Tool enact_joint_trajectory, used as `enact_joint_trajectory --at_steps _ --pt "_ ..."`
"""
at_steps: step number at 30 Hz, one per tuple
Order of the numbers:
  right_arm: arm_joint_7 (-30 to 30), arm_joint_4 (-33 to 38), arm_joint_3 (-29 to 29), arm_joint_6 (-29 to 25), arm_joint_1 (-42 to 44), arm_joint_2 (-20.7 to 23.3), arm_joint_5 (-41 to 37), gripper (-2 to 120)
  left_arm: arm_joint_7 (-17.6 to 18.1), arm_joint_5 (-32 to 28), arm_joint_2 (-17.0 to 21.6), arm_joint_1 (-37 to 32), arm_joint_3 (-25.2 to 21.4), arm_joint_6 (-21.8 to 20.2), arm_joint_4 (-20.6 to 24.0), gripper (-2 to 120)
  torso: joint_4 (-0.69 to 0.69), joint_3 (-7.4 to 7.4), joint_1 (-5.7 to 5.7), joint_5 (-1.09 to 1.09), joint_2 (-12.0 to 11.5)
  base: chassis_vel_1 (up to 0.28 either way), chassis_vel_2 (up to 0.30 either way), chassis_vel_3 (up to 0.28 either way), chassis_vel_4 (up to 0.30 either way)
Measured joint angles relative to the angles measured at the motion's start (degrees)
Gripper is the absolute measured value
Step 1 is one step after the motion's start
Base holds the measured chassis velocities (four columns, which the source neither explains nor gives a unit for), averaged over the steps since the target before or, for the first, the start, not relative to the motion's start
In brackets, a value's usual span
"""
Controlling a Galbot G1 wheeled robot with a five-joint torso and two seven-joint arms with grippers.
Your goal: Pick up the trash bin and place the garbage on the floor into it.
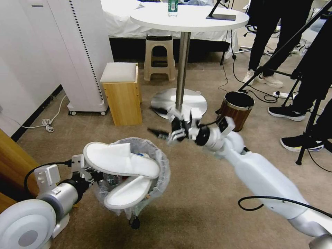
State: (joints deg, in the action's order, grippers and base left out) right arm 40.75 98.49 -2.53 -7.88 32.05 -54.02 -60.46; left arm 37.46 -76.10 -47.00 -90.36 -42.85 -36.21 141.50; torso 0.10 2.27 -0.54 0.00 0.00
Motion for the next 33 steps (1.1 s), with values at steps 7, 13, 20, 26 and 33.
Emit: enact_joint_trajectory --at_steps 7,13,20,26,33 --pt "-17.5 3.7 9.3 3.2 6.1 2.5 6.6 100 3.8 -0.3 -0.9 -0.4 -0.5 -0.7 0.1 0 0.01 0.0 0.0 -0.01 0.0 0.0 0.0 0.0 0.0" --pt "-23.7 5.0 18.6 3.7 13.4 3.1 10.3 100 6.4 -0.5 -2.5 -0.6 -0.7 -1.6 -0.8 0 0.01 0.0 0.0 -0.01 0.0 0.0 0.0 0.0 0.0" --pt "-23.9 5.0 27.4 1.9 20.4 2.5 14.0 100 9.4 -1.0 -3.7 -1.4 -0.6 -2.6 -2.0 0 0.01 0.0 0.0 -0.01 0.0 0.0 0.0 0.0 0.0" --pt "-23.6 5.8 32.0 0.8 24.1 0.8 15.4 100 11.6 -4.5 -3.8 -0.5 -0.6 -3.0 -5.3 0 0.01 0.0 0.0 0.0 0.0 0.0 0.0 0.0 0.0" --pt "-22.4 6.8 33.9 0.3 26.6 0.0 16.2 100 12.5 -7.7 -4.4 0.4 -0.9 -3.6 -8.7 0 0.01 0.0 0.0 0.01 0.0 0.0 0.0 0.0 0.0"
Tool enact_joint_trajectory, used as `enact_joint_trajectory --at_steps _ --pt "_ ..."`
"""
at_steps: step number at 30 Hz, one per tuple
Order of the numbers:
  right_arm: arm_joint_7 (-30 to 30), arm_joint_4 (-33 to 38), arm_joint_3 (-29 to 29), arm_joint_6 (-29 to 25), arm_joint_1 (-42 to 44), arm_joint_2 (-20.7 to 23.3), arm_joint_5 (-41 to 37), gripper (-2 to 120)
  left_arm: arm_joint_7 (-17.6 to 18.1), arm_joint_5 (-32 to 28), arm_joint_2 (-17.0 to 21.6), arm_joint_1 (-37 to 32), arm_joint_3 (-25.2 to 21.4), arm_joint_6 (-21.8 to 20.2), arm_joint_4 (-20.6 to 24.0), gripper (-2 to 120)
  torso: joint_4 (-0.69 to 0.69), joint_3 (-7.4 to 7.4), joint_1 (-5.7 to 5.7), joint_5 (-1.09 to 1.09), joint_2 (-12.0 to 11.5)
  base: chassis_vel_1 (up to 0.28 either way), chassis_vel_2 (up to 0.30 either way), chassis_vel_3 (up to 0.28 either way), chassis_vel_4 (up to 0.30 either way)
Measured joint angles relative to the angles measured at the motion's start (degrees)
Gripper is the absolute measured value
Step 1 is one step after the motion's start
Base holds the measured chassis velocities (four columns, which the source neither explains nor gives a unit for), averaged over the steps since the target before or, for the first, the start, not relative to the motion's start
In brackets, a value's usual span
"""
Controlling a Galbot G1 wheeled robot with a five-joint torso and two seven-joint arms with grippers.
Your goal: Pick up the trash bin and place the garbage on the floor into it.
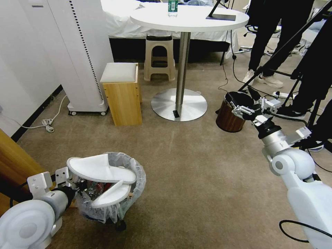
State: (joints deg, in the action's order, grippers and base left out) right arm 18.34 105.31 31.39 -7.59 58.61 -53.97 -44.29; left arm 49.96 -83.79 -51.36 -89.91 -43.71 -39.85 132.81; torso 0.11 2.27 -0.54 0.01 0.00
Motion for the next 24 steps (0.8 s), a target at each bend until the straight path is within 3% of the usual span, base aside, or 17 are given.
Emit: enact_joint_trajectory --at_steps 15,24 --pt "1.6 -1.0 -1.3 -1.1 0.7 -1.4 2.6 100 -1.4 -2.9 -4.2 2.5 1.4 -1.4 -8.2 0 0.0 0.0 0.0 -0.01 0.0 0.0 0.0 0.0 0.0" --pt "2.0 -2.0 -2.5 -1.5 0.1 -1.8 3.4 100 -7.4 -0.4 -7.8 4.2 1.2 -1.6 -11.7 0 0.0 0.0 0.0 0.0 0.0 0.0 0.0 0.0 0.0"
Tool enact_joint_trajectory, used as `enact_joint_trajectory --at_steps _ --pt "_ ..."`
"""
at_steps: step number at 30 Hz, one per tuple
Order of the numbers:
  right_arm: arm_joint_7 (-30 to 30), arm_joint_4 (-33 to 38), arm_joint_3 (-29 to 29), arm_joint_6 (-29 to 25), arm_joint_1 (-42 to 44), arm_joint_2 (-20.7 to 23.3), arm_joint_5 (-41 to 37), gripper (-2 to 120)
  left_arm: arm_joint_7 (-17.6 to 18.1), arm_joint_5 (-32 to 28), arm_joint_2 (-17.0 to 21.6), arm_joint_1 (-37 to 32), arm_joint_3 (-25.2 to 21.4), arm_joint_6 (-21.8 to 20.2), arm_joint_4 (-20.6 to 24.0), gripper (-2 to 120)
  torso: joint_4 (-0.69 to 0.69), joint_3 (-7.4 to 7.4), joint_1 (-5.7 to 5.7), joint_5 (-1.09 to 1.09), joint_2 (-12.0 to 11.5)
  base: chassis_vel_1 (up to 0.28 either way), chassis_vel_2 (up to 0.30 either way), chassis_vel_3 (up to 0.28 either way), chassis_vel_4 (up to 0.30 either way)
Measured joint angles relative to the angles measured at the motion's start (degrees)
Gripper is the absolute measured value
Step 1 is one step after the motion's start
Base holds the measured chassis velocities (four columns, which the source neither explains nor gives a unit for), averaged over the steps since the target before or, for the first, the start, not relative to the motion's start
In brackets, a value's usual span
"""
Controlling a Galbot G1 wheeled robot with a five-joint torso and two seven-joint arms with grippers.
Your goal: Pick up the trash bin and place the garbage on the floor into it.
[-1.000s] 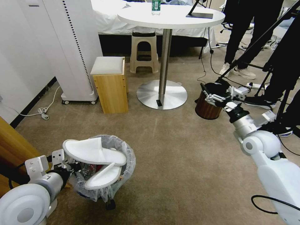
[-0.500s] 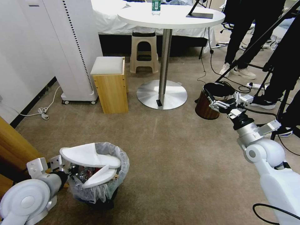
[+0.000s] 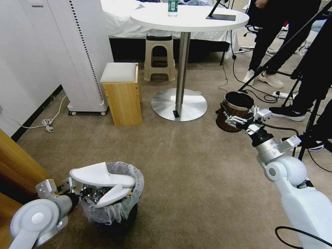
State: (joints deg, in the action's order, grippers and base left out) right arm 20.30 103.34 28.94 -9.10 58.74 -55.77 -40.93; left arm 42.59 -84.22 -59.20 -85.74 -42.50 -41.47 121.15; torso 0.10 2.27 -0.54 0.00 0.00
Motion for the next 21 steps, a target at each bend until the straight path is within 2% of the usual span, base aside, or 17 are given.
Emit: enact_joint_trajectory --at_steps 4,12,21 --pt "0.1 -0.2 -0.2 -0.1 -0.2 -0.1 0.1 100 -1.5 1.2 -1.1 0.4 -0.1 0.0 -0.3 0 0.0 0.0 0.0 0.0 0.0 0.0 0.0 0.0 0.0" --pt "0.4 -0.4 -0.2 -0.6 -0.1 -0.1 0.2 100 -8.8 8.7 -2.3 -0.2 0.2 1.0 -0.2 0 0.0 0.0 0.0 -0.01 0.0 0.0 0.0 0.0 0.0" --pt "0.7 -0.4 -0.3 -0.7 0.1 -0.3 0.2 100 -12.1 14.2 -2.5 -0.4 1.1 2.3 -1.4 0 0.0 0.0 0.0 -0.01 0.0 0.0 0.0 0.0 0.0"
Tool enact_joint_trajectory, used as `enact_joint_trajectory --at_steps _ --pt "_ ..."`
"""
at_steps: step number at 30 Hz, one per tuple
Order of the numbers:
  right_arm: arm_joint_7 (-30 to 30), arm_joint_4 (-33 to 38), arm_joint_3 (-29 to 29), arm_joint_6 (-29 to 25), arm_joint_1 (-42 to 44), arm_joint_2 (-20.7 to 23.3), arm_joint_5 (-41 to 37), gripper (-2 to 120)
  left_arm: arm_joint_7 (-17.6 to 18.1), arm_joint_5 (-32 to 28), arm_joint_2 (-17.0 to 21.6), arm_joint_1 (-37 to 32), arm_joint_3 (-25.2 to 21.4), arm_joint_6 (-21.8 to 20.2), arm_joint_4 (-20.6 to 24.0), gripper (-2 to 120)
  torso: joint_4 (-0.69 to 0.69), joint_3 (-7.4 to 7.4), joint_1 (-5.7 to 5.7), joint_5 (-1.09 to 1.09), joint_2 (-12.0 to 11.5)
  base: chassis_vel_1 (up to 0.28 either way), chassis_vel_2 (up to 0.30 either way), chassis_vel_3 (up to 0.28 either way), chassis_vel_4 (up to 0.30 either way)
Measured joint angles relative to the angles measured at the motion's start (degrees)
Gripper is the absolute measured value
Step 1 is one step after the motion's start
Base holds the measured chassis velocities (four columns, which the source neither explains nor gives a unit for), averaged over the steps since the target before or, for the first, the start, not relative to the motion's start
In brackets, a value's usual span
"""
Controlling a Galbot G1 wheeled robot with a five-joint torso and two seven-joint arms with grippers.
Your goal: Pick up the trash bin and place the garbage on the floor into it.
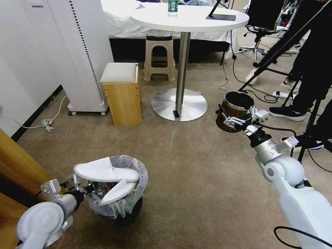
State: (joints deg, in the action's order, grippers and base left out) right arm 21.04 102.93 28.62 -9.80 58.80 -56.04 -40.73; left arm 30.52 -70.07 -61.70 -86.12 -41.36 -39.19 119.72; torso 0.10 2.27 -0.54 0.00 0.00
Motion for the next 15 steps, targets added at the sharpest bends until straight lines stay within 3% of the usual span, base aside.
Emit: enact_joint_trajectory --at_steps 15 --pt "0.4 0.2 0.2 -0.3 0.5 -0.2 0.0 100 -0.8 4.6 -0.5 -0.5 1.6 1.2 -1.5 0 0.01 0.0 0.0 0.0 0.0 0.0 0.0 0.0 0.0"
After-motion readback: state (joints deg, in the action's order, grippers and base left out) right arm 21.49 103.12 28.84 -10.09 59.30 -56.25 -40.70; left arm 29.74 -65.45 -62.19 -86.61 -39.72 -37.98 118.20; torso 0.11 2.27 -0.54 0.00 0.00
